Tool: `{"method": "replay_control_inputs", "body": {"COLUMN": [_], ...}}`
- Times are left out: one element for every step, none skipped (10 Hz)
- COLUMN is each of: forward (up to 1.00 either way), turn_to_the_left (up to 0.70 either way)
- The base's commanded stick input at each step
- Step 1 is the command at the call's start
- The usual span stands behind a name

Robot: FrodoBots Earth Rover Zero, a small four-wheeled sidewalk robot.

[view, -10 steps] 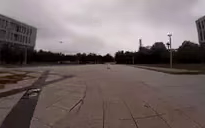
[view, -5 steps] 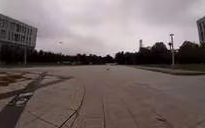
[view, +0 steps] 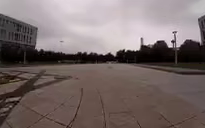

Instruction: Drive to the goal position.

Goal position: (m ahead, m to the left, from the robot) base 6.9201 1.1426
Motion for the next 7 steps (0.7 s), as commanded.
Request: {"method": "replay_control_inputs", "body": {"forward": [0.70,0.70,0.70,0.70,0.70,0.70,0.70], "turn_to_the_left": [0.00,0.00,0.00,0.00,0.00,0.00,0.00]}}
